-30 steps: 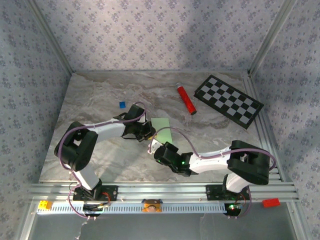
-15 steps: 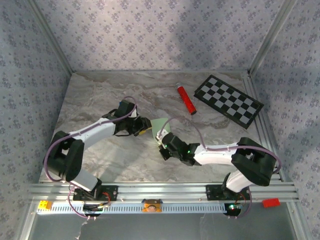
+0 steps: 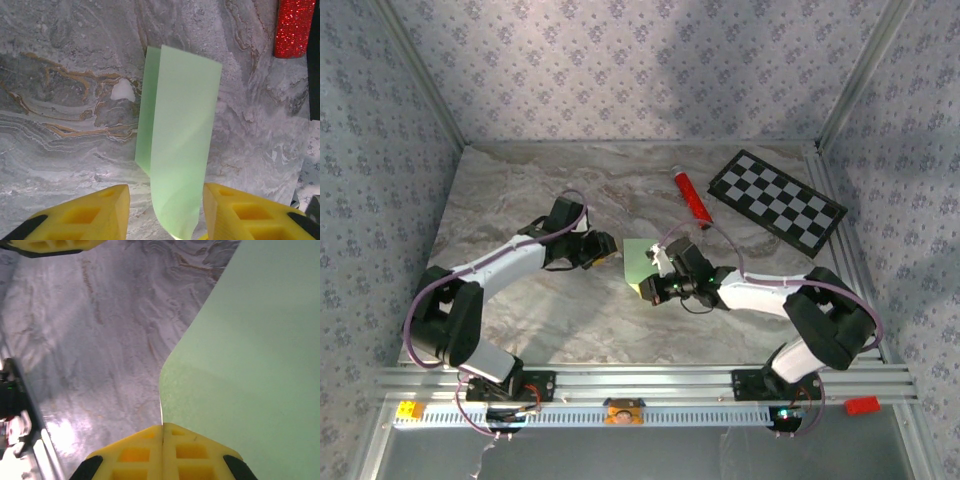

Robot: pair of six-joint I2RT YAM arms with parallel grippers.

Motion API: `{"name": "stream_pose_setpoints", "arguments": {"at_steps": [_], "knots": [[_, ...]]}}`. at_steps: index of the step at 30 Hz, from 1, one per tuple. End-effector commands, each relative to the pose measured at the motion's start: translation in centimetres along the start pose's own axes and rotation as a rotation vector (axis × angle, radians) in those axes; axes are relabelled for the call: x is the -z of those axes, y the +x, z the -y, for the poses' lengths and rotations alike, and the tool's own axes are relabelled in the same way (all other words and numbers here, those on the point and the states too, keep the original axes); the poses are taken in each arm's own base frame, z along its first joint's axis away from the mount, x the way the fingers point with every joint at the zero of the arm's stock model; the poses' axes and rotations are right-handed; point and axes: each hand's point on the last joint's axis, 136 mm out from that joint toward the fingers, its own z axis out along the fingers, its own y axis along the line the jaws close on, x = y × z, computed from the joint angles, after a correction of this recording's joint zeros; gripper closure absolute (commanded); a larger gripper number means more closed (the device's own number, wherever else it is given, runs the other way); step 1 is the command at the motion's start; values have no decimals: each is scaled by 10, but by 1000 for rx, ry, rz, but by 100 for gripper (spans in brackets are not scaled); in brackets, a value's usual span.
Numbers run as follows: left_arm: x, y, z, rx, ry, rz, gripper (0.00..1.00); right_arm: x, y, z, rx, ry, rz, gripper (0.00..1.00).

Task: Fold a paper plane with a square sheet of paper (pick it up from the middle)
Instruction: Third fold the triangle at the center of the table.

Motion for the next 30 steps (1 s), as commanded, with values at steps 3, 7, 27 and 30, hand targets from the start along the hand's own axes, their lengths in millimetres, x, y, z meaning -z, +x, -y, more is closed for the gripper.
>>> {"name": "stream_pose_setpoints", "arguments": {"at_steps": [3, 7, 27, 30], "knots": [[7, -10, 24, -58, 56, 2, 61, -2, 1, -20, -55, -130, -28, 100], [1, -13, 32, -110, 60, -42, 65, -4, 4, -21, -64, -151, -36, 100], [-81, 6, 56, -241, 71, -333, 77, -12, 17, -3, -124, -139, -52, 100], [-94, 10, 48, -241, 33, -351, 78, -11, 17, -3, -121, -135, -48, 100]]}}
